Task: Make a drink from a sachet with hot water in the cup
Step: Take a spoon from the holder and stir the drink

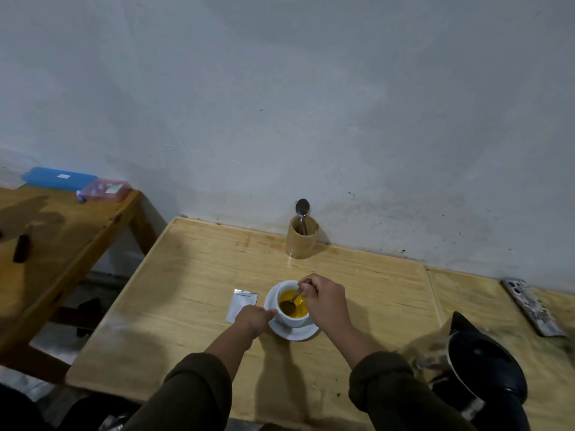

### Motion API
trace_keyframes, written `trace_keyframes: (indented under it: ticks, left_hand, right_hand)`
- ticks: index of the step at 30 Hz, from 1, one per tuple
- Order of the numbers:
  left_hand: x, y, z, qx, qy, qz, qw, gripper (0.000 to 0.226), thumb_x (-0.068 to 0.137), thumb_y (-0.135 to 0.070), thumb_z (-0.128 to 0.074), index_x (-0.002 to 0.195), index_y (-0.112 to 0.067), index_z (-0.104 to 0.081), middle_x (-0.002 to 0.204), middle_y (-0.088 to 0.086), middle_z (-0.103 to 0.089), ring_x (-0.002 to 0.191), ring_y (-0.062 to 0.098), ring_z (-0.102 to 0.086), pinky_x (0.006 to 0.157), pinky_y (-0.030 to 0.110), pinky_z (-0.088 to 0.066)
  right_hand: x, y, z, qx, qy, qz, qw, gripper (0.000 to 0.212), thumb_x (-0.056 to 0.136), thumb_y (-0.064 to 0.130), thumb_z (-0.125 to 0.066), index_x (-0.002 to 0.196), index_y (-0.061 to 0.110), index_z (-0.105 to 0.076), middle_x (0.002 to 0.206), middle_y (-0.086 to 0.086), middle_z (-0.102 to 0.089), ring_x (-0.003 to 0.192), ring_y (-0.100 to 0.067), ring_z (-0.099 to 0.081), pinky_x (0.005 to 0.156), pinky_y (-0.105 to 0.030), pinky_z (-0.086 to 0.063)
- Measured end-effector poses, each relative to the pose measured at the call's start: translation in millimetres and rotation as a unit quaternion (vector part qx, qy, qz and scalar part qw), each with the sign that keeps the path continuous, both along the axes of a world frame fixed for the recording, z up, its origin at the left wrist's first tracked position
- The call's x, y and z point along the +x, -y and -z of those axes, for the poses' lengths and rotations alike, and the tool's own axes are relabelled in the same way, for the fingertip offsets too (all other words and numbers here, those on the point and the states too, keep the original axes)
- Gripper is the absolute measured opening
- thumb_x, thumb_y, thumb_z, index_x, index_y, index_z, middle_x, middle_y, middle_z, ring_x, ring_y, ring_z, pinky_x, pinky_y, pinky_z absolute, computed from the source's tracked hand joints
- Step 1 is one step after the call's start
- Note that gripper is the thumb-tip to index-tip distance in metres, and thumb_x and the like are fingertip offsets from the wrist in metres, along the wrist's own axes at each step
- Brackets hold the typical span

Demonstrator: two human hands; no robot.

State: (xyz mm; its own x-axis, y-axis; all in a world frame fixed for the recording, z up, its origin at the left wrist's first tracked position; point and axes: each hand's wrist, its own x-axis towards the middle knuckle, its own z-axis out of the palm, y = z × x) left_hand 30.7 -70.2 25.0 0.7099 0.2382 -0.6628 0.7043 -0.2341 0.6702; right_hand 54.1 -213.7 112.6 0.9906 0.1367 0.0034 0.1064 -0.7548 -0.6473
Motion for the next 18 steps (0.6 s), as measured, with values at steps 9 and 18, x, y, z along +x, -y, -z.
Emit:
trace_keyframes:
  ticks: [9,18]
  left_hand:
    - [-3.6,3.1,0.0,-0.014,0.011,-0.032,0.999,0.049,0.091,-0.035,-0.058,0.126,-0.001,-0.06,0.125,0.018,-0.063,0.117,0.031,-0.058,0.097,0.036,-0.047]
    - [-3.5,2.5,1.5,-0.014,0.009,-0.031,0.999,0.034,0.09,-0.036,-0.059,0.097,-0.003,-0.067,0.085,0.01,-0.06,0.087,0.023,-0.051,0.075,0.03,-0.04]
  right_hand:
    - [-1.8,7.0,1.2,-0.074,0.032,-0.007,0.997,0.022,0.095,0.016,-0.048,0.107,0.012,-0.066,0.106,-0.006,-0.067,0.093,-0.016,-0.06,0.075,-0.018,-0.042]
    - [-6.9,4.7,2.5,0.005,0.022,-0.02,1.0,0.019,0.092,0.01,-0.051,0.096,0.009,-0.069,0.098,-0.006,-0.071,0.087,-0.013,-0.061,0.075,-0.016,-0.041]
